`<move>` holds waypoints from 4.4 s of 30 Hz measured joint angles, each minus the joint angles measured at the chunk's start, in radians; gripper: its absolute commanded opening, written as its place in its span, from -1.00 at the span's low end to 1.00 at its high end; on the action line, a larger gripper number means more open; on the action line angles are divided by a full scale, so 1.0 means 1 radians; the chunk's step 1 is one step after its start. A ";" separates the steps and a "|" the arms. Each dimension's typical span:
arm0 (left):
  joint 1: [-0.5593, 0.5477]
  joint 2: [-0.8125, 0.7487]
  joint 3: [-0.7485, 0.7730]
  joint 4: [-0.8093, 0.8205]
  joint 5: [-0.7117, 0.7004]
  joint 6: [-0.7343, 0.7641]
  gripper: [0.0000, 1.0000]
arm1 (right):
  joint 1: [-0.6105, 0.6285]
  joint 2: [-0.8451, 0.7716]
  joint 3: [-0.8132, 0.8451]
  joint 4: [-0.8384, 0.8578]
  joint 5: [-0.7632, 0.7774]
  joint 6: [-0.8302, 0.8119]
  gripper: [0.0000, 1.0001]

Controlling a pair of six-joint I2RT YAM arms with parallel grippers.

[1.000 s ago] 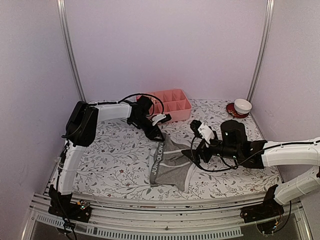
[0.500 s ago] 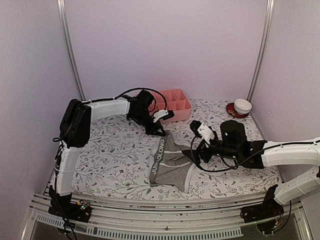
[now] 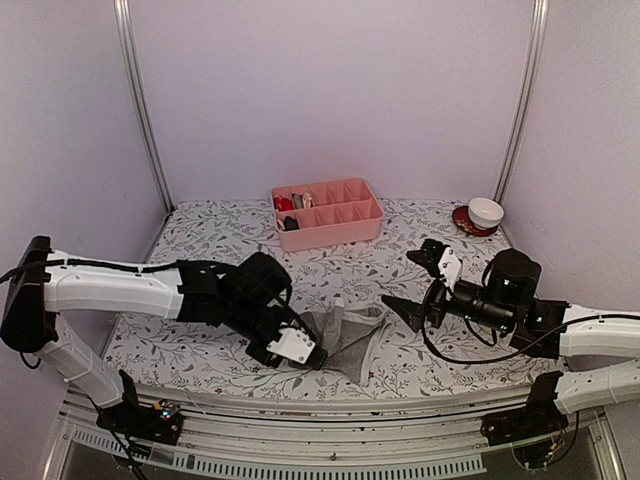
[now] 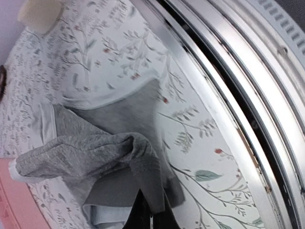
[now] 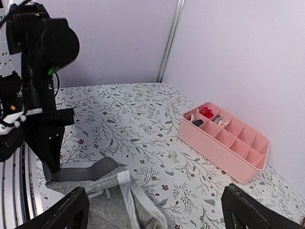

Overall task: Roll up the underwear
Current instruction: Pick up the underwear from the center of the board, then flatten out the underwear at the center of the board.

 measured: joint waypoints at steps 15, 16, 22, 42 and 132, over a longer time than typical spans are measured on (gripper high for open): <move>-0.012 -0.065 -0.414 0.332 -0.151 0.040 -1.00 | 0.164 0.322 0.093 -0.085 -0.088 -0.414 1.00; -0.012 -0.074 -0.433 0.351 -0.151 0.039 -1.00 | 0.171 0.360 0.116 -0.105 -0.084 -0.456 1.00; -0.012 -0.140 -0.480 0.394 -0.134 0.036 -1.00 | 0.171 0.603 0.364 -0.267 -0.026 -0.721 0.71; -0.012 -0.175 -0.497 0.418 -0.088 0.035 -1.00 | 0.105 0.969 0.963 -0.890 0.001 -1.083 0.43; 0.107 -0.931 -0.378 0.068 0.105 -0.120 -1.00 | 0.548 0.779 1.371 -1.330 0.921 0.114 -0.96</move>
